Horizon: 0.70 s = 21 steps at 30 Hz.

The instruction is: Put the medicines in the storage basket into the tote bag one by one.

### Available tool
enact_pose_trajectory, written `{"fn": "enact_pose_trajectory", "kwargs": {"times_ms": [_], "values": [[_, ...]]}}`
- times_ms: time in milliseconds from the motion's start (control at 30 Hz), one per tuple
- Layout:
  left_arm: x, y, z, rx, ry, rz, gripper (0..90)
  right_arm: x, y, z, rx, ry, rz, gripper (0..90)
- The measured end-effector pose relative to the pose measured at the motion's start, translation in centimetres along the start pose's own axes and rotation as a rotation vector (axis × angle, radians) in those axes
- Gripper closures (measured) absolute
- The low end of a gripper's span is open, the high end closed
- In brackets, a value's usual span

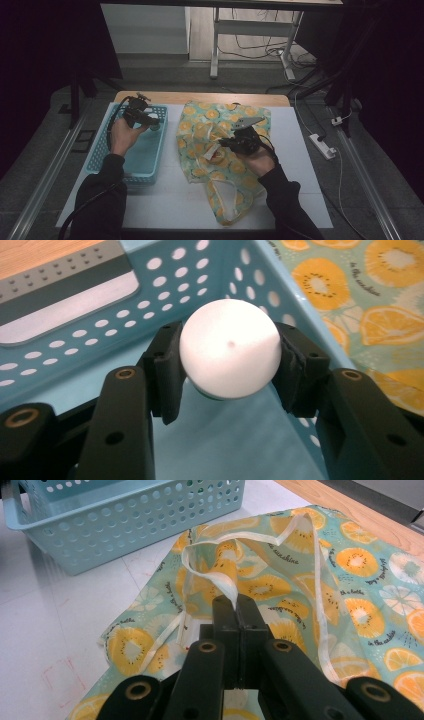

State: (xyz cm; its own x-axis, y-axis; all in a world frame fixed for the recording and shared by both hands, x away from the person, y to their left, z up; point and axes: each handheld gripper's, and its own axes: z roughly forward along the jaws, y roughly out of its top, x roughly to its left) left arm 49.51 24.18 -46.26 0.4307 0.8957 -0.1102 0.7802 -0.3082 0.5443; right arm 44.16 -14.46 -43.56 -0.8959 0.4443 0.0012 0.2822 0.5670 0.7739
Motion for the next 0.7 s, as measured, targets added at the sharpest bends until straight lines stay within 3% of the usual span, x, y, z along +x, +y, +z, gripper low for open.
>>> {"fn": "enact_pose_trajectory", "kwargs": {"times_ms": [233, 700], "values": [[-0.7, -0.1, -1.1, -0.013, 0.000, 0.034, 50.4, -0.1, 0.0, 0.0, 0.000, -0.001, 0.002, 90.0], [-1.7, -0.7, -3.9, -0.036, -0.031, 0.060, 50.4, 0.0, 0.1, -0.1, -0.003, -0.003, -0.003, 90.0]]}}
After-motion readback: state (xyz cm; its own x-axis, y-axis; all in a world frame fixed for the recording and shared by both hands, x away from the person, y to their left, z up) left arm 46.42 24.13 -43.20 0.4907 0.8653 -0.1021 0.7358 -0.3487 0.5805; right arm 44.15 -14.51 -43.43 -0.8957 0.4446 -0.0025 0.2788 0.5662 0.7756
